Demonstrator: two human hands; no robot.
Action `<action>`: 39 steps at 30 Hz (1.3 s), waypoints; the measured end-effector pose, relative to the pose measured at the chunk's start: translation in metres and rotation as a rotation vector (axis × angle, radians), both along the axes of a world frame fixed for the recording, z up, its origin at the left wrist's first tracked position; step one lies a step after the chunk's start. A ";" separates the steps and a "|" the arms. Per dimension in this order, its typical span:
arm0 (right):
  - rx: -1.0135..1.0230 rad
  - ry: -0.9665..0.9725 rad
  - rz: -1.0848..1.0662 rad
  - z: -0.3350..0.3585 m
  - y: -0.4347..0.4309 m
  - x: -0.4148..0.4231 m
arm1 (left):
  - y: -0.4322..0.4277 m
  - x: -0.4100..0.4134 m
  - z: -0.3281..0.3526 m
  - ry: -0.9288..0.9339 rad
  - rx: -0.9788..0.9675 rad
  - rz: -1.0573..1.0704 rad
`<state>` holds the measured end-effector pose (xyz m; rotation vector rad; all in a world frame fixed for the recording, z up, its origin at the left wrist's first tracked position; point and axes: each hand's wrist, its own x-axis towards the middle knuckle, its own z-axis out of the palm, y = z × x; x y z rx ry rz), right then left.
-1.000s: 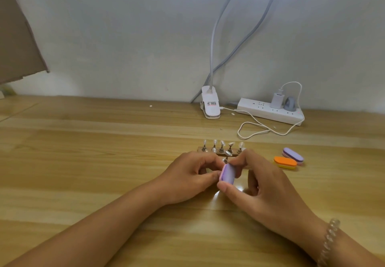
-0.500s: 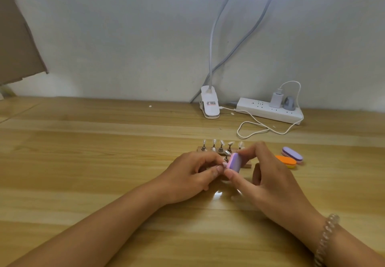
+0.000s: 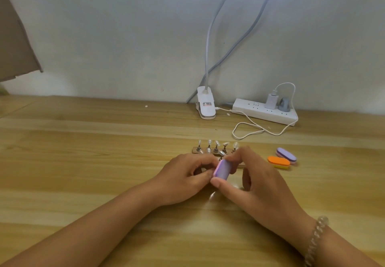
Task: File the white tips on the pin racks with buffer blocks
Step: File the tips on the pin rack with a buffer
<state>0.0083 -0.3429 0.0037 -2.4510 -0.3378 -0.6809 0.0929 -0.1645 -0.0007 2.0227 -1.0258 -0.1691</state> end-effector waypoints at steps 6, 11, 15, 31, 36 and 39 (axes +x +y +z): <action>-0.030 -0.010 -0.021 -0.001 -0.001 0.001 | 0.001 0.001 0.000 -0.022 -0.006 -0.002; 0.140 0.040 -0.049 0.001 -0.006 0.005 | 0.000 0.001 0.000 0.002 -0.060 0.012; -0.030 0.026 0.015 0.001 0.000 -0.001 | 0.001 0.002 -0.001 0.028 -0.077 0.001; 0.035 0.038 -0.088 -0.001 -0.004 0.001 | 0.002 0.003 -0.001 0.061 -0.078 0.015; 0.099 0.071 -0.053 0.000 -0.004 0.002 | 0.001 0.003 -0.001 0.052 -0.082 0.016; 0.142 0.036 -0.074 -0.001 -0.008 0.004 | 0.001 0.003 0.001 0.049 -0.086 0.007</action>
